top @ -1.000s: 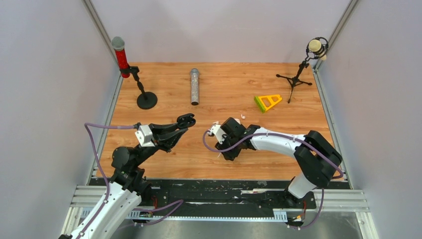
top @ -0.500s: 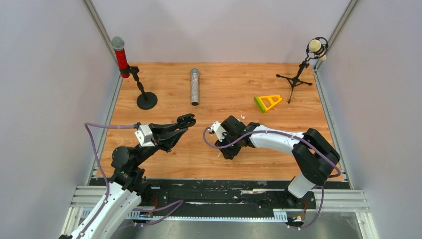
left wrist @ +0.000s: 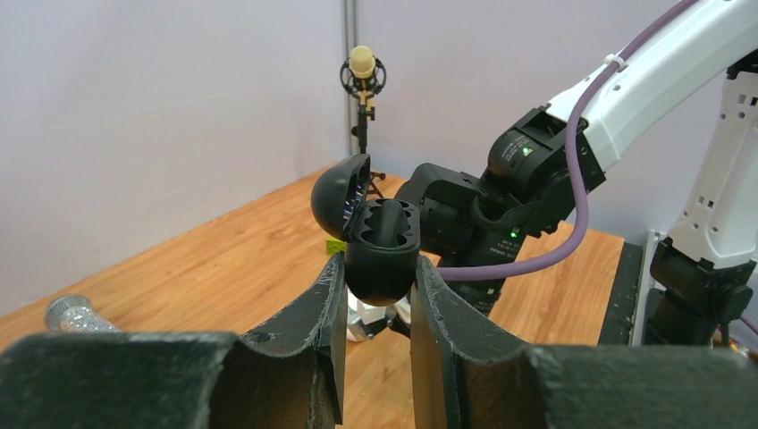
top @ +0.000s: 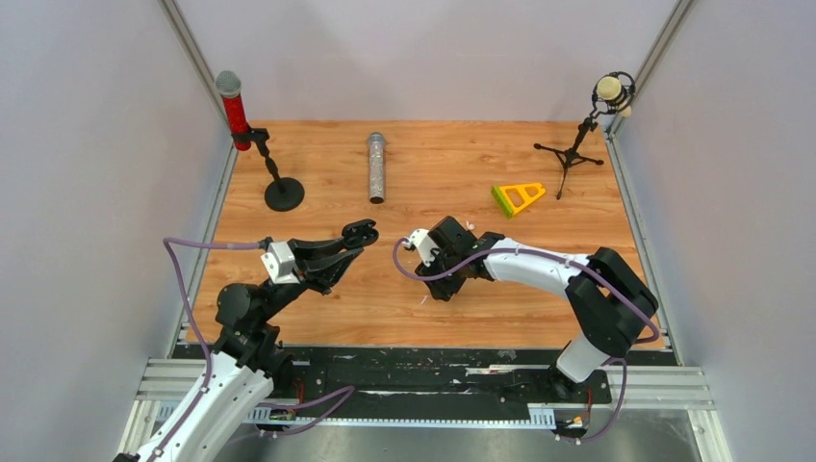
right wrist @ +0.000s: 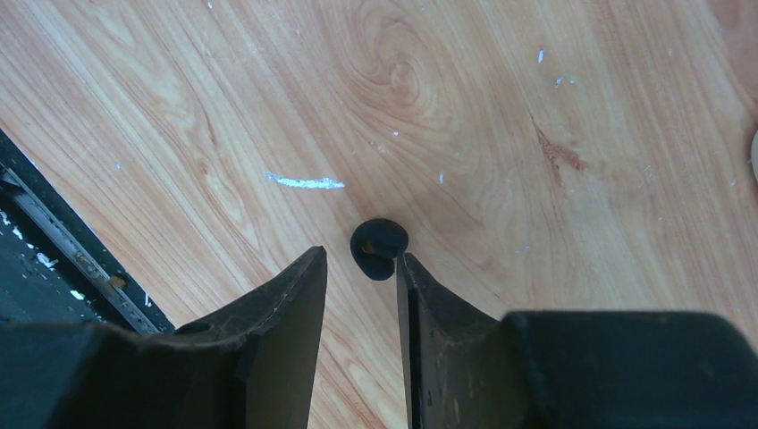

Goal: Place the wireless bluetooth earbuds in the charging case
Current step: Pick up the earbud from the center of the board.

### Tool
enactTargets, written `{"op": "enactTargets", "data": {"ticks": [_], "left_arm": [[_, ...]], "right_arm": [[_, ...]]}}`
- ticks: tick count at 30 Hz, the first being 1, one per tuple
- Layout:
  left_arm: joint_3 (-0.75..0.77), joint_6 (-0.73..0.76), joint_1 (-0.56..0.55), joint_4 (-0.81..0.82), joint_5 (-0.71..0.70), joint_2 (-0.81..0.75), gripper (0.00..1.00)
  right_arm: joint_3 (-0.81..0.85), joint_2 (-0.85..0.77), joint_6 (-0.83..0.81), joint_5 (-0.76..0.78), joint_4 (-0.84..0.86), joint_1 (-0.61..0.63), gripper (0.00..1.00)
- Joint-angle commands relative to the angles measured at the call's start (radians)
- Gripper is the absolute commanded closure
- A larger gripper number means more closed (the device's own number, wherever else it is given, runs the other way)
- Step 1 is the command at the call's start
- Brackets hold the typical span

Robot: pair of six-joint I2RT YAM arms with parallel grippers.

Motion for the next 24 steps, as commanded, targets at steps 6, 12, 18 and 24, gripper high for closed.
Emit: {"op": "enactTargets", "data": {"ticks": [6,12,18,24], "left_arm": [[0.012,0.015,0.001,0.044,0.001,0.000,1.00],[0.012,0.017,0.001,0.043,0.000,0.001,1.00],[0.012,0.016,0.001,0.046,0.000,0.002,1.00],[0.012,0.016,0.001,0.046,0.002,0.004,1.00]], "right_arm": [[0.014,0.021,0.003,-0.035,0.033,-0.011,0.65],[0.031,-0.008,0.028,-0.027,0.030,-0.002,0.66],[0.029,-0.016,0.033,-0.038,0.023,0.014,0.65],[0.029,-0.005,0.040,-0.057,0.025,0.022,0.66]]}}
